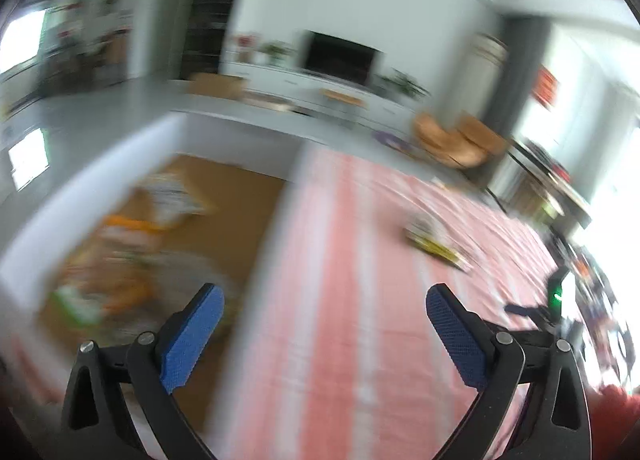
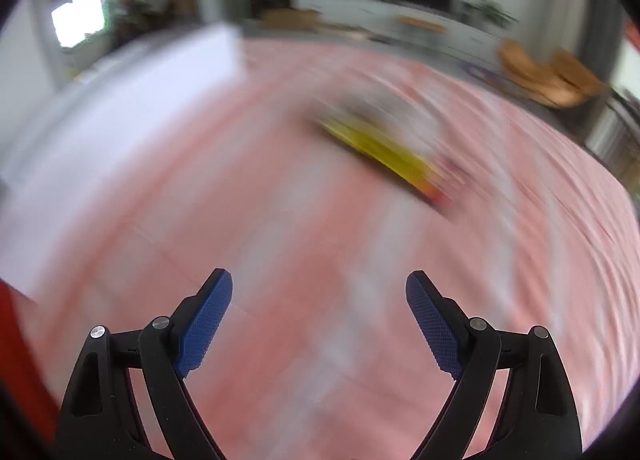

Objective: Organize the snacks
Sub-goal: 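Return both grippers from the box to the table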

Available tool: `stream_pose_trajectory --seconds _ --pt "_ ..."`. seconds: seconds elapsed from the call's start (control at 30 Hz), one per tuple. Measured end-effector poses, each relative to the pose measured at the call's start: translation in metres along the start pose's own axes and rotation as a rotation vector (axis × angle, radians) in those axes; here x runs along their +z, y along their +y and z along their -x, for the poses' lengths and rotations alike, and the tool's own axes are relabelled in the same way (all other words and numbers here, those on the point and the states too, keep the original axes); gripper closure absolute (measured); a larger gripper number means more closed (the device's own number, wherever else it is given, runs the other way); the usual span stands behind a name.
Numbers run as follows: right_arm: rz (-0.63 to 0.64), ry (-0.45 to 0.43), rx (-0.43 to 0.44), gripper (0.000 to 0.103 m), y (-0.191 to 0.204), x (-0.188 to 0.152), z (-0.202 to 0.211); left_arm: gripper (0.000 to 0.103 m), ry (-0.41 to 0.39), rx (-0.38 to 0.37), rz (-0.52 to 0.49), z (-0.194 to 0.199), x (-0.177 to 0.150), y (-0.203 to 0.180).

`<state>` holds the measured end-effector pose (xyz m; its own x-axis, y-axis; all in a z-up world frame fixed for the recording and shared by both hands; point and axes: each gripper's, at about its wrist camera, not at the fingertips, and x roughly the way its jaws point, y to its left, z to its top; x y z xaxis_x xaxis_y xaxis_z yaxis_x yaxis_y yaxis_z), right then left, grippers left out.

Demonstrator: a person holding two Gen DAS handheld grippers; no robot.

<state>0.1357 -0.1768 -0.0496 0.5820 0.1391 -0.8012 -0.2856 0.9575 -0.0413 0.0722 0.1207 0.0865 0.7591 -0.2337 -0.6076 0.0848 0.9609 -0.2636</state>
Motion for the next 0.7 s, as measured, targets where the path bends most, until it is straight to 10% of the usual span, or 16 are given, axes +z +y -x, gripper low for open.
stream_pose_trajectory --seconds 0.3,0.7 --pt "-0.195 -0.03 -0.155 0.012 -0.086 -0.078 0.023 0.001 0.253 -0.018 -0.16 -0.149 -0.052 -0.111" --pt "-0.221 -0.018 -0.131 0.007 -0.085 -0.081 0.02 0.0 0.286 0.092 -0.282 -0.217 -0.069 -0.137"
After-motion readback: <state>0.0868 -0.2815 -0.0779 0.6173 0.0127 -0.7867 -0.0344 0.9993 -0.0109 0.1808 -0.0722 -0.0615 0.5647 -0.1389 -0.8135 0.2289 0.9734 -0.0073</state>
